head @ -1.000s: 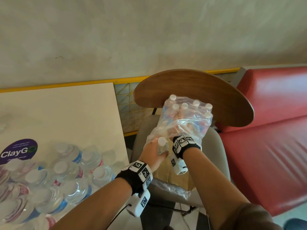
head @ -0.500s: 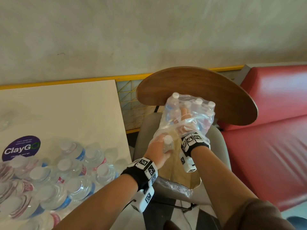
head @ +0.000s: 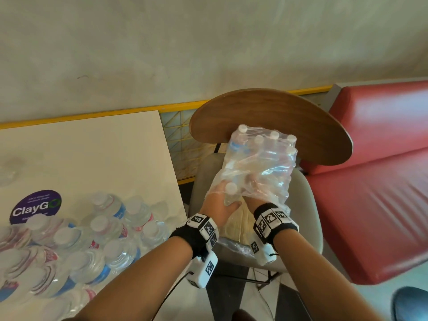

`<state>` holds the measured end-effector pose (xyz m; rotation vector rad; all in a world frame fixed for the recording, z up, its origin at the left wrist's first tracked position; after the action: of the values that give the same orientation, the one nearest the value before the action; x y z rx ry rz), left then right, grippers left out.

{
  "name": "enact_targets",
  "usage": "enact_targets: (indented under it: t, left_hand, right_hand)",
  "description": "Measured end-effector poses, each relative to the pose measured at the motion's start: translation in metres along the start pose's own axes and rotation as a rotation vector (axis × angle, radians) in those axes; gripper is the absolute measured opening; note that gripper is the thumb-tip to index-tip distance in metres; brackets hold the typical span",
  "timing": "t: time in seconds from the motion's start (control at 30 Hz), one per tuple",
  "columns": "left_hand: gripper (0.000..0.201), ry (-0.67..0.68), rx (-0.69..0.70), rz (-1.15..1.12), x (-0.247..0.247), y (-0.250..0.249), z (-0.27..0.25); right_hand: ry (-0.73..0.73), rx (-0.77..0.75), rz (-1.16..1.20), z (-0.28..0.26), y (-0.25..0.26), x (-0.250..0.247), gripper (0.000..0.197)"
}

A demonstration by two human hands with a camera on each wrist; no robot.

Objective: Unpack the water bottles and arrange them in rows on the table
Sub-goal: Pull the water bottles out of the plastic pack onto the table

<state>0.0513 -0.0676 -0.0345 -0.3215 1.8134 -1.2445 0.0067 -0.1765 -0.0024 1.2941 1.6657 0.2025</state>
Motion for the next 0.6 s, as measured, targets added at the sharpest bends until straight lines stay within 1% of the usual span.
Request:
enact_targets:
  t: [0.07, 0.1, 0.13, 0.2, 0.27, 0.3, 0.4, 0.47, 0.6]
  left_hand:
    - [0.057, 0.067, 0.022, -0.035, -0.012, -0.002, -0.016]
    - [0.056, 0.112, 0.034, -0.039, -0.018, -0.002, -0.027]
    - [0.056, 0.158, 0.052, -0.042, -0.023, -0.002, -0.039]
    - [0.054, 0.233, 0.076, -0.045, -0.034, -0.002, -0.064]
    - [0.052, 0.259, 0.062, -0.048, -0.044, 0.002, -0.089]
    - [0.051, 0.26, 0.058, -0.056, -0.049, 0.005, -0.101]
    - [0.049, 0.234, 0.046, -0.033, -0.064, 0.019, -0.14]
    - [0.05, 0.221, 0.018, 0.018, -0.073, 0.028, -0.164]
    - [0.055, 0.237, -0.054, 0.105, -0.088, 0.039, -0.206]
  right_hand:
    - [-0.124, -0.076, -0.05, -0.003, -0.004, -0.002, 0.036]
    - [-0.167, -0.089, -0.124, -0.01, -0.002, -0.002, 0.033]
    - [-0.177, -0.102, -0.172, -0.014, -0.002, -0.002, 0.028]
    - [-0.134, -0.113, -0.34, -0.026, 0.001, 0.001, 0.027]
    - [-0.112, -0.149, -0.437, -0.04, 0.008, 0.004, 0.033]
    - [-0.102, -0.162, -0.447, -0.05, 0.014, 0.007, 0.035]
    - [-0.074, -0.294, -0.52, -0.073, 0.027, 0.022, 0.03]
    - [-0.018, -0.364, -0.541, -0.09, 0.035, 0.037, 0.027]
    - [0.115, -0.456, -0.571, -0.115, 0.043, 0.071, 0.028]
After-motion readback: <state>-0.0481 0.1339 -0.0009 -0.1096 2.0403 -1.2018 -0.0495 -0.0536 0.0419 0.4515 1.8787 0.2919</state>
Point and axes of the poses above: each hand's wrist, its own z-axis towards the middle knuckle, its own x-axis out of the palm, y = z × x, the point moved 4 cm from there along z, towards the middle knuckle, and after that the axes turned 5 degrees about y, right-handed, at the moved point
